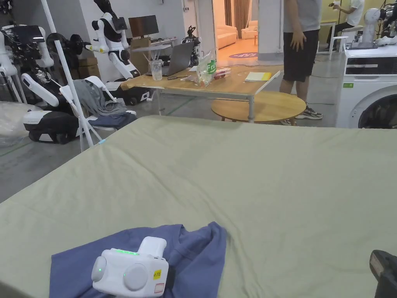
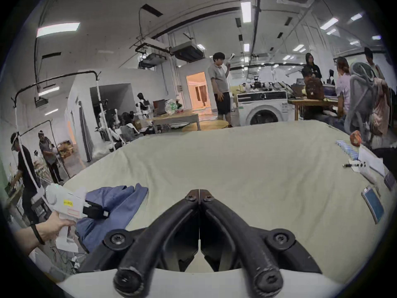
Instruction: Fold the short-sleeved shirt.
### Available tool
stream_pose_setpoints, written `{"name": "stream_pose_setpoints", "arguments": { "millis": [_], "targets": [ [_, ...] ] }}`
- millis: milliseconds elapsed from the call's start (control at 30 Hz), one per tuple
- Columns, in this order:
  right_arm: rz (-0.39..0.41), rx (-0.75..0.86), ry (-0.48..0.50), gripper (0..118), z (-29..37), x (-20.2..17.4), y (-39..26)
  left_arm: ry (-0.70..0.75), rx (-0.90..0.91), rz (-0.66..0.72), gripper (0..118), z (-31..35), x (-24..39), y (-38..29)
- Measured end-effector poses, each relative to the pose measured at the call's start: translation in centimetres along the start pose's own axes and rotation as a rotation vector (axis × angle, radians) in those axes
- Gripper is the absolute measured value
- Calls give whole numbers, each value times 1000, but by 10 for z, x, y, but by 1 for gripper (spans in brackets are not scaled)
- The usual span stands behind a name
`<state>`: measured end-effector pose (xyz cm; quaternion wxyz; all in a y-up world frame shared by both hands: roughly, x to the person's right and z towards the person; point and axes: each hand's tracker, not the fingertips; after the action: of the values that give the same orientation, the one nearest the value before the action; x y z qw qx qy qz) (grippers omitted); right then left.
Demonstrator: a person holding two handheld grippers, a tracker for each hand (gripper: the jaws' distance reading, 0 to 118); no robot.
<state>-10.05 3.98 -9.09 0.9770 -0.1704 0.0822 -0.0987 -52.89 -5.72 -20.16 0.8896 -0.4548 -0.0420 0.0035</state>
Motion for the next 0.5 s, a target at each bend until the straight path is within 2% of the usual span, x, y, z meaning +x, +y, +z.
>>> {"name": "stream_pose_setpoints", "arguments": {
  "millis": [100,233,433,500],
  "targets": [
    [-13,6,16,0,8,4,3,-97,45,161,0,5,-25,7],
    [0,25,5,0,14,10,9,-150,193,236,0,52,-43,39],
    [-57,41,13,0,21,26,12,-43,507,146,0,163,-51,157],
    [-61,48,-3,0,24,32,13,14,568,28,0,199,-37,210]
  ]
}}
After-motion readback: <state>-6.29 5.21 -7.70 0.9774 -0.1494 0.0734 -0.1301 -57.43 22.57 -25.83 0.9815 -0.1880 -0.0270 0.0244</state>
